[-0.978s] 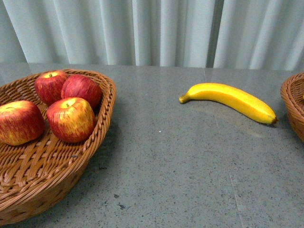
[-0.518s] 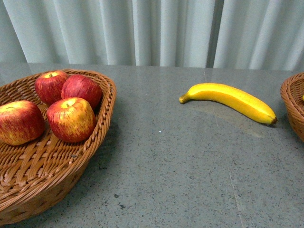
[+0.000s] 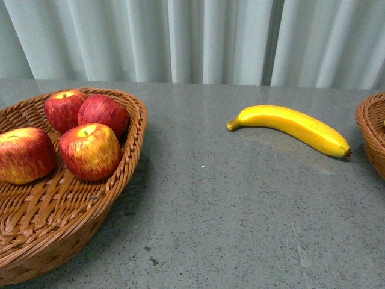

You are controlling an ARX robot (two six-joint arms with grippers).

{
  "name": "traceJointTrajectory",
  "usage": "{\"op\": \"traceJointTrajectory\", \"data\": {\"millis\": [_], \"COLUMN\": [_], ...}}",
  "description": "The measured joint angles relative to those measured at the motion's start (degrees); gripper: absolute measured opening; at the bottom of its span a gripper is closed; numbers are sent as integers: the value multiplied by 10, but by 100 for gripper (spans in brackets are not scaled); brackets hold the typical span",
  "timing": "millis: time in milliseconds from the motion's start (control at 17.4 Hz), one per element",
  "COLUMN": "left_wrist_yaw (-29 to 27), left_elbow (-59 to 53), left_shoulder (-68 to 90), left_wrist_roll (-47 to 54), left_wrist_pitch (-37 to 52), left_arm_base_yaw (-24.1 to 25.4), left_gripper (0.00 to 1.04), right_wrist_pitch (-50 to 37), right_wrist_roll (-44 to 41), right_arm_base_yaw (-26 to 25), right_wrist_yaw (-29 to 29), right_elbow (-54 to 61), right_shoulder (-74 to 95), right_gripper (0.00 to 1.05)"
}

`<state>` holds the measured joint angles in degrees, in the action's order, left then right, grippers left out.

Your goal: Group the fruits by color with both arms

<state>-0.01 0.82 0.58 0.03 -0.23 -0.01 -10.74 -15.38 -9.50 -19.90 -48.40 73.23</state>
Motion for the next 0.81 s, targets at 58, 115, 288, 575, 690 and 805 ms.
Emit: {"op": "traceJointTrajectory", "data": {"millis": [58,115,288,575,690,805], "left_wrist_yaw": [0,0,0,0,0,0], "left_elbow": [0,0,0,0,0,0], "left_shoulder": [0,0,0,0,0,0], "left_wrist_roll": [0,0,0,0,0,0], "left_wrist_pitch": [0,0,0,0,0,0], "left_arm_base_yaw": [0,0,0,0,0,0], "left_gripper": [98,98,98,98,98,98], "right_wrist_pitch": [-1,-2,8,249,264,269], "right_wrist_roll": [7,11,40,-79,-92,-102], "right_arm_base_yaw": [17,34,143,245,233,225], "right_wrist_yaw": [6,11,42,84,91,101], "right_elbow": [-8,-17,-84,-427,-442,-456], "right_shoulder": [6,13,81,464,483,503], "right_gripper": [98,98,98,98,98,98]}}
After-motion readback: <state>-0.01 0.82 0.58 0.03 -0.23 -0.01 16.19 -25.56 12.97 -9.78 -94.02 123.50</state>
